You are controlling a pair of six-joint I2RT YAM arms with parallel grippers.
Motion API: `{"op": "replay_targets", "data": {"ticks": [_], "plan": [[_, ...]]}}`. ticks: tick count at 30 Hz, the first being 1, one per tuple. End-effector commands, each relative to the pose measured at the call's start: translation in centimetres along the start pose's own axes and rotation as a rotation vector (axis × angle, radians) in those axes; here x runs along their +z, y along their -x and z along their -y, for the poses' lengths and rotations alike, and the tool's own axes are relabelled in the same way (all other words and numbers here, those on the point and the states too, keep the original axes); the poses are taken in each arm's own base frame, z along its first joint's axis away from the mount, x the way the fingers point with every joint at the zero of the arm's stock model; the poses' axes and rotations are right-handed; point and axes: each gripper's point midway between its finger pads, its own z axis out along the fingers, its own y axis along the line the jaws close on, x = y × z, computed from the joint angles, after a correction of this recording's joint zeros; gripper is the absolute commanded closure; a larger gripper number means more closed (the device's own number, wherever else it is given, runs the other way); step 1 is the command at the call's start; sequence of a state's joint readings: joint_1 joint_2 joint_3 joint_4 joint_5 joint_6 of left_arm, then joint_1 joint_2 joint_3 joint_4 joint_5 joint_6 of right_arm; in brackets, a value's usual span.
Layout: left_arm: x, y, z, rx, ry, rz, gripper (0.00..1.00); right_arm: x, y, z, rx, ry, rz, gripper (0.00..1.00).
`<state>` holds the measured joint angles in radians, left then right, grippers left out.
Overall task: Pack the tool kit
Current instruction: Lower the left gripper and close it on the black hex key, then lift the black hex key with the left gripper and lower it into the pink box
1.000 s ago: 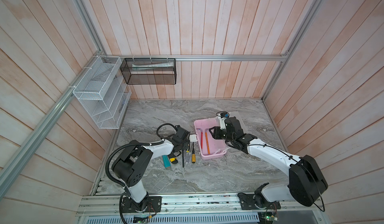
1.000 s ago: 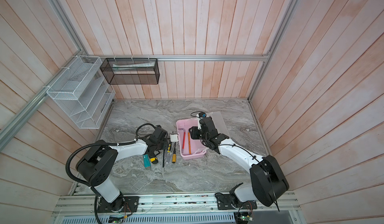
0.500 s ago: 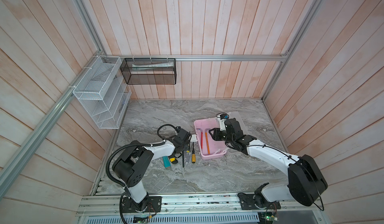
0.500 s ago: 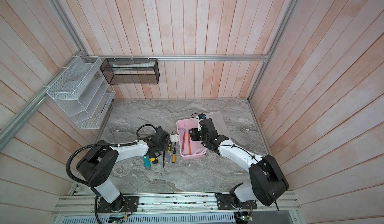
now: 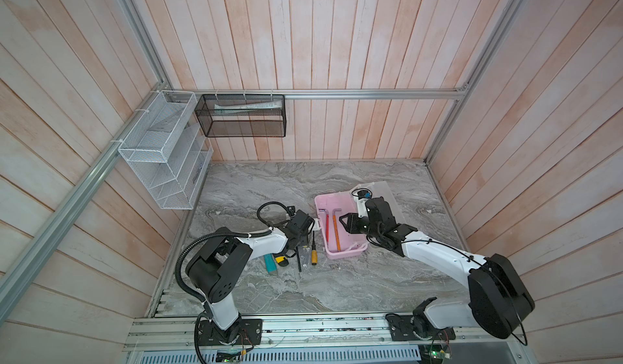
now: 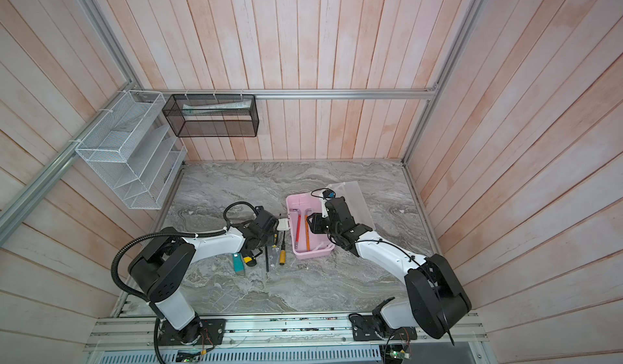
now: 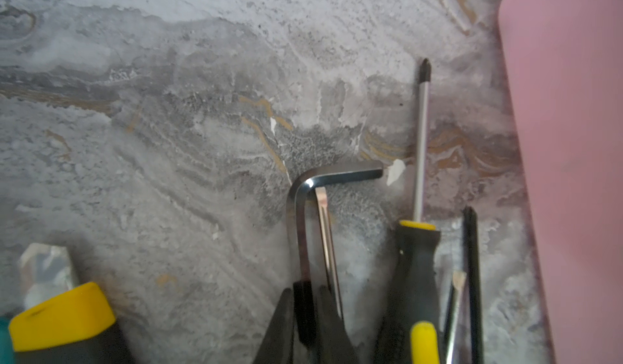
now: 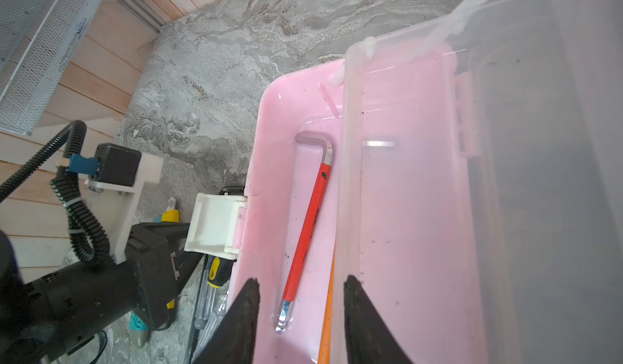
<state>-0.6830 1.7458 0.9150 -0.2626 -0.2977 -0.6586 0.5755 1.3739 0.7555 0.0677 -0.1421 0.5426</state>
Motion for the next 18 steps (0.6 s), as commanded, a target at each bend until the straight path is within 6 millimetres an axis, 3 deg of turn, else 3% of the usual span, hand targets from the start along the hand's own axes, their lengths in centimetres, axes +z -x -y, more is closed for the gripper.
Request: {"op": "replay_targets", "data": {"ticks": [1,12,18], "plan": [[1.0,-1.4,-1.1,0.009,0.052,-0.037,0.86,-0.2,-0.3,-0.5,0.008,0.028,0.000,0.60],[0.7,0.2,-2.0,0.003,0.062,-0.013,1.00,0.5,-0.1,-0.9,0.036,0.055,-0.016,0.60],[-2.8,3.8,-2.1,-0.050,-0.013,0.079,1.00,0.3,1.0,-1.7,0.047,0.089,-0.004,0.60]]}}
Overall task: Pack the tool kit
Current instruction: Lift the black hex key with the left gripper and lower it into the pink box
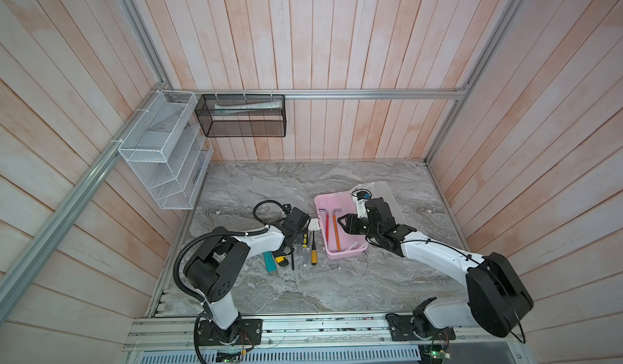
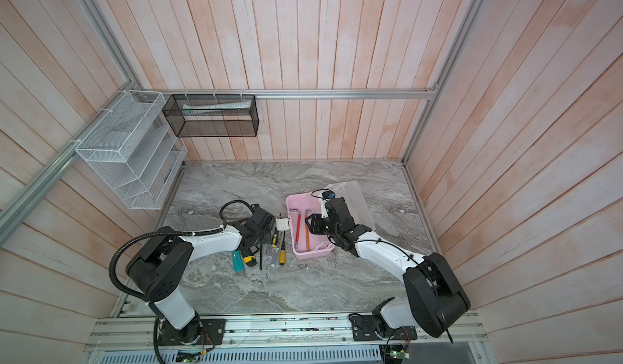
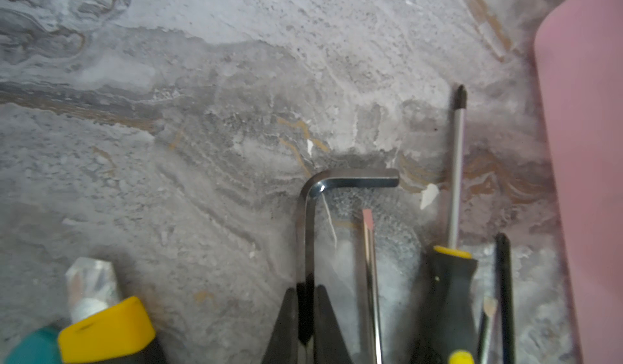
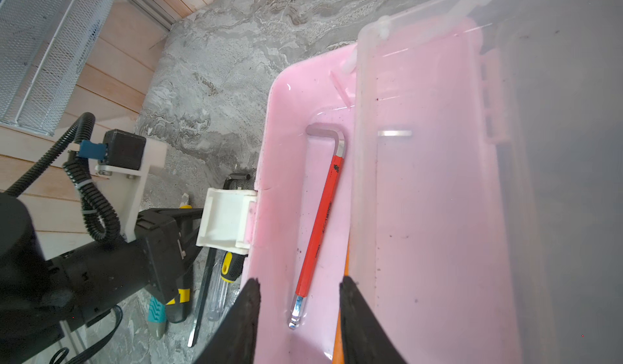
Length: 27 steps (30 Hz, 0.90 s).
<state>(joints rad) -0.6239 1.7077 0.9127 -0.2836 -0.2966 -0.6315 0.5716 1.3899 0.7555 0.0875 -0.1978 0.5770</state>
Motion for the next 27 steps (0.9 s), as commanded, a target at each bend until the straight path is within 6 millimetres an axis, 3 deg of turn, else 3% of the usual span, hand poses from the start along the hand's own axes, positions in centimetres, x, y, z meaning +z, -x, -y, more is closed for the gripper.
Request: {"op": "replay_targets", "data": {"ticks": [1,8,11,14,17,20,27], "plan": [[-3.1,2.8,0.1,-0.040,-0.074,0.072,1.00,-0.2,1.5,-1.2,0.016,0.054,0.021,0.60],[-11.0,7.6,4.1,-0.188,-0.395,0.217,1.00,-2.1,3.2,-2.3,0.064,0.133,0.070,0.60],[-13.0,9.1,7.0,-0.215,-0.493,0.247,1.00,-3.2,4.3,-1.8,0.089,0.139,0.110,0.60],[-13.8,10.1,10.7,-0.203,-0.559,0.259,1.00,-4.1,5.3,-1.3,0.100,0.133,0.144,0.60],[-13.2,10.5,14.1,-0.174,-0.596,0.240,1.00,-5.0,5.9,-0.8,0.102,0.124,0.168,0.60],[-11.6,10.5,15.9,-0.172,-0.585,0.212,1.00,-5.7,6.2,-0.3,0.105,0.110,0.188,0.60],[-7.9,9.9,17.6,-0.154,-0.532,0.162,1.00,-6.5,6.1,0.7,0.111,0.095,0.213,0.60]]}}
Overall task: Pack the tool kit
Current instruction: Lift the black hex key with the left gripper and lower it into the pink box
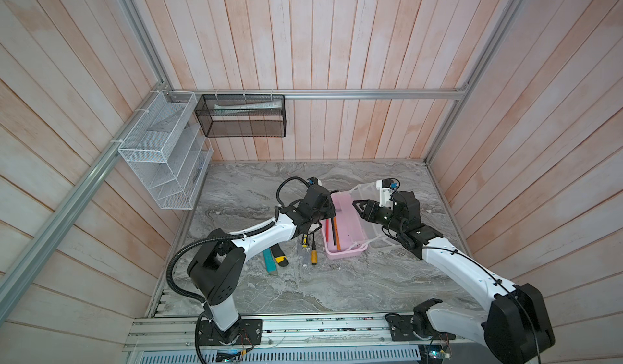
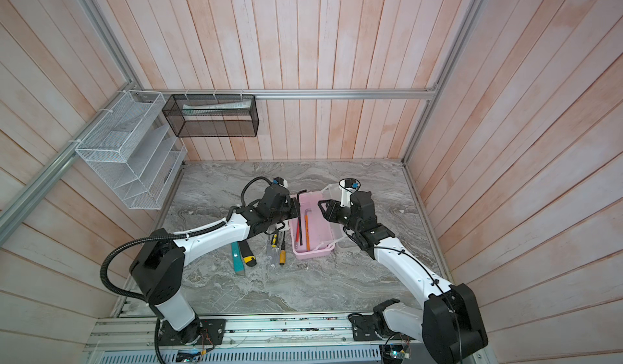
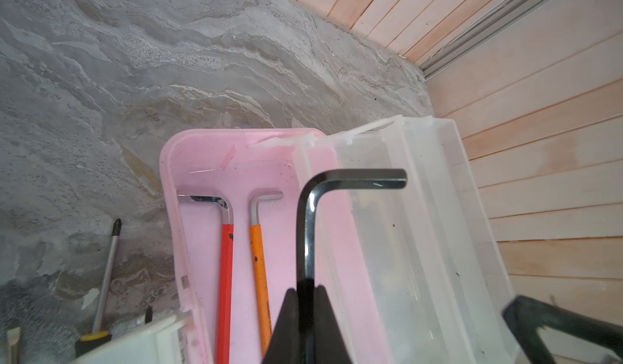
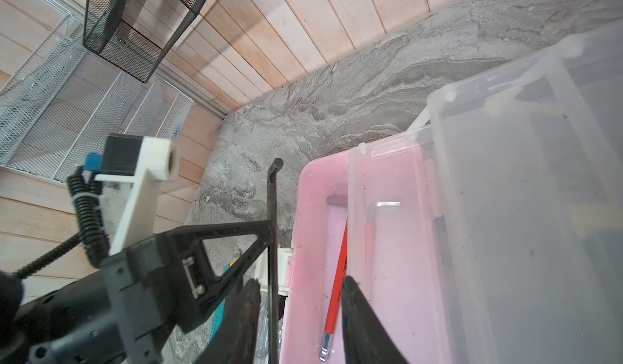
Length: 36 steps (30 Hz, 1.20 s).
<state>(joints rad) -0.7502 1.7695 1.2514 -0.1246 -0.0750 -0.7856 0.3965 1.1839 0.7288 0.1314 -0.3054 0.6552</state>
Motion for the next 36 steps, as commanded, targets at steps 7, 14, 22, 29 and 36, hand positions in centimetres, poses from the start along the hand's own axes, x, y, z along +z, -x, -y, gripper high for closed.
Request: {"op": "replay_targets", "data": {"ticks": [7,14,22,29,36], "plan": [[3.5,-0.6,-1.5,0.030,0.120,-0.046,1.00,-0.1,-1.4,1.5,0.011,-0.013,-0.026,0.60],[4.5,-2.2,-3.5,0.022,0.189,-0.084,1.00,-0.4,-1.6,2.3,0.014,-0.032,-0.017,0.60],[6.2,-3.4,-4.8,0.058,0.242,-0.131,1.00,-0.2,-2.0,3.0,0.027,-0.044,-0.021,0.60],[7.6,-4.1,-5.5,0.055,0.249,-0.161,0.98,0.0,-1.9,3.0,0.029,-0.045,-0.024,0.60],[7.5,-3.5,-5.2,0.063,0.242,-0.149,0.79,0.0,-1.8,2.9,0.023,-0.048,-0.026,0.58]]}}
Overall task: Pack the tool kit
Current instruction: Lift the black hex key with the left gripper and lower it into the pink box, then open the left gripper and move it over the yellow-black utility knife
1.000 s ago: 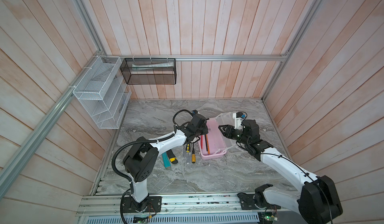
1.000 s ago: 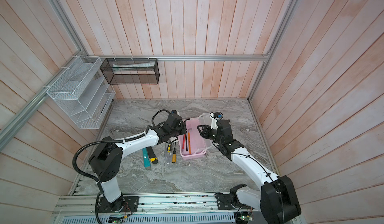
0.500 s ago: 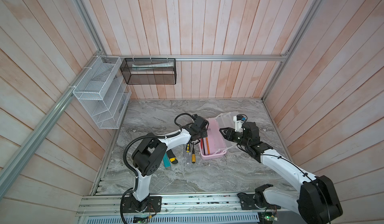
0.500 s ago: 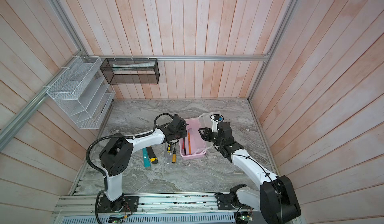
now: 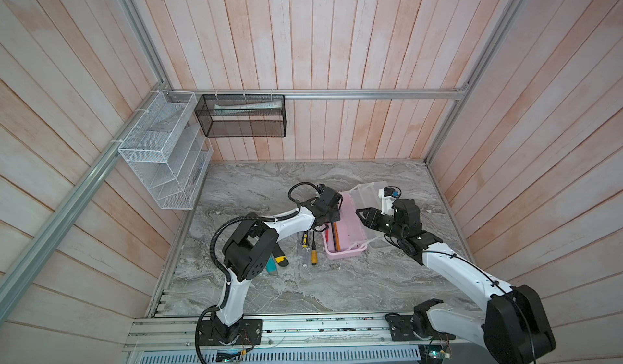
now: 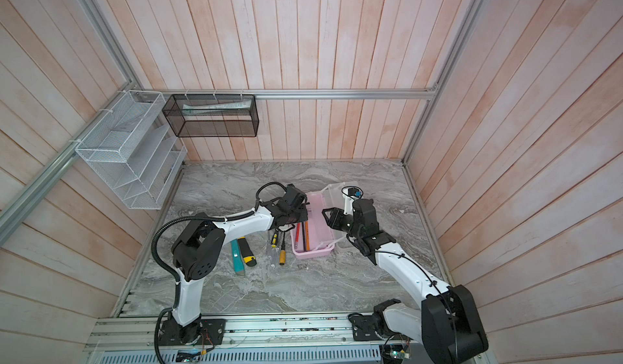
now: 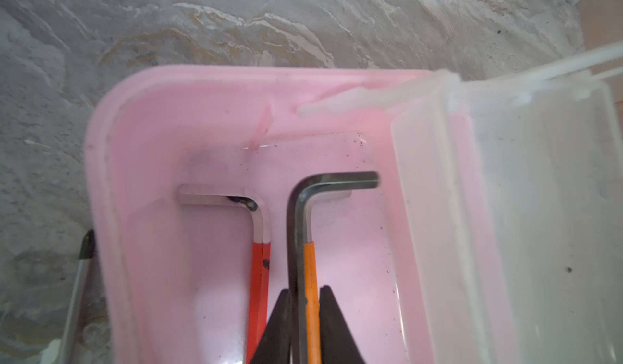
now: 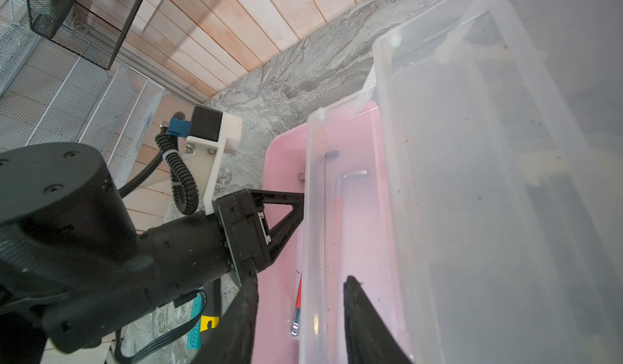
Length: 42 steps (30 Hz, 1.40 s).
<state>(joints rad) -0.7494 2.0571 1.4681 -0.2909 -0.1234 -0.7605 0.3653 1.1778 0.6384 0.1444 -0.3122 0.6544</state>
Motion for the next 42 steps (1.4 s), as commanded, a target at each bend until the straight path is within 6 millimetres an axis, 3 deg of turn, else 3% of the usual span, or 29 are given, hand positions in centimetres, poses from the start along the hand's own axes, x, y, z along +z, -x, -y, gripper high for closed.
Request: {"op": "replay_targets", "data": {"ticks": [1,9,13,16,22,31,34,38,42], "plan": [[0.6,0.1,-1.1,0.016,0.043,-0.010,0.79,0.1,0.6,-0.2,-0.008,0.006,0.013,0.58],[-2.0,2.5,0.0,0.054,-0.006,0.048,0.78,-0.6,1.6,-1.5,-0.047,0.023,0.024,0.58],[-5.1,3.8,1.0,0.078,-0.061,0.112,0.73,-1.3,2.2,-2.6,-0.078,0.046,0.033,0.57],[-7.6,3.6,0.7,0.092,-0.063,0.140,0.67,-1.7,2.7,-3.5,-0.111,0.036,0.043,0.56],[-11.9,0.8,-3.5,0.058,0.023,0.129,0.53,-2.6,2.3,-6.4,-0.236,0.010,0.075,0.48],[-16.3,-3.7,-10.3,-0.074,0.136,0.131,0.44,-0.2,-2.7,-9.5,-0.363,0.029,-0.037,0.37],[-17.5,-4.6,-12.2,-0.102,0.168,0.149,0.42,0.8,-3.9,-9.8,-0.410,0.013,-0.066,0.33],[-19.0,-4.9,-13.8,-0.111,0.197,0.181,0.39,1.9,-4.4,-9.7,-0.422,-0.010,-0.086,0.35],[-19.2,-4.7,-14.9,-0.125,0.205,0.177,0.39,3.2,-5.2,-9.8,-0.414,-0.012,-0.132,0.37]]}}
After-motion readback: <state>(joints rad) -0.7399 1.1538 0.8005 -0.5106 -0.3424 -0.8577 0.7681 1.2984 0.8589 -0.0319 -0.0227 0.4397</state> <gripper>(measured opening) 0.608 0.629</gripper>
